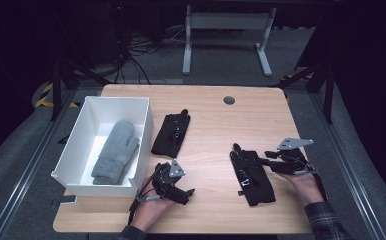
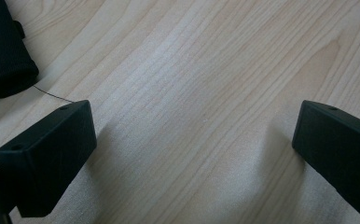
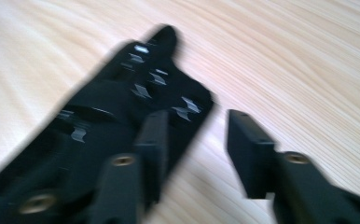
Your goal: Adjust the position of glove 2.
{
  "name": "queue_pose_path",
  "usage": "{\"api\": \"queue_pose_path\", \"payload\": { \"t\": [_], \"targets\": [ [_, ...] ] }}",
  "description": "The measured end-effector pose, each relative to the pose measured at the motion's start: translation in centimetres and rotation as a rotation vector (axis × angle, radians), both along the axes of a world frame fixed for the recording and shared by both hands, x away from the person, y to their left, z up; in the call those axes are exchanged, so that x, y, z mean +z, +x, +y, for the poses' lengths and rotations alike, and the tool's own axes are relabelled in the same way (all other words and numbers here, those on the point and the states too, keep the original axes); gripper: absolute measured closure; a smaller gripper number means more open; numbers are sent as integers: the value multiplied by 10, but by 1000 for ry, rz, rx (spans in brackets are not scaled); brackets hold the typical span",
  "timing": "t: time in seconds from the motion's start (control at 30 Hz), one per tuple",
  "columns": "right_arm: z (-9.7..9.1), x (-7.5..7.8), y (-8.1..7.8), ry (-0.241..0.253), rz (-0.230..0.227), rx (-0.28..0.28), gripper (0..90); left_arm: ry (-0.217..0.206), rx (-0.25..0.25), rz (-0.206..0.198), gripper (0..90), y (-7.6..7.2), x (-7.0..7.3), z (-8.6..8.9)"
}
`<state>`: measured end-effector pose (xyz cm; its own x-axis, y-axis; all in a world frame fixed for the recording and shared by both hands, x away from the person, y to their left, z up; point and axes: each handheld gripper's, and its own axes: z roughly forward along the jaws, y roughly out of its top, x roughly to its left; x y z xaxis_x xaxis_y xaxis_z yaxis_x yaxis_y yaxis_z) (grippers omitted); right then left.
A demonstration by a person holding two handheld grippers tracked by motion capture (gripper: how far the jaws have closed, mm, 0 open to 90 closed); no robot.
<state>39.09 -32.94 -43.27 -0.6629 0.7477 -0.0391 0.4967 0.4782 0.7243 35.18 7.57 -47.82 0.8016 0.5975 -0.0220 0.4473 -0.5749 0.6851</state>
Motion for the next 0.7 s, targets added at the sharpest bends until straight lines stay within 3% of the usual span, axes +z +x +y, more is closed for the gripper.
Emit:
{"api": "queue_pose_path", "payload": {
  "t": [0.1,0.27,0.47,0.63,0.7],
  "targets": [
    [-18,-7,1,2,-19,-83,410,1,-1,0,1,0,0,0],
    [-29,-15,3,-13,-56,-152,318,0,1,0,1,0,0,0],
    [-29,-27,7,-60,-46,-164,270,-3,9,-1,1,0,0,-1],
    [-37,-34,8,26,-14,-186,171,17,25,16,1,0,2,-4],
    [-37,-34,8,23,-9,-192,156,23,25,18,10,2,4,-6]
  ]
}}
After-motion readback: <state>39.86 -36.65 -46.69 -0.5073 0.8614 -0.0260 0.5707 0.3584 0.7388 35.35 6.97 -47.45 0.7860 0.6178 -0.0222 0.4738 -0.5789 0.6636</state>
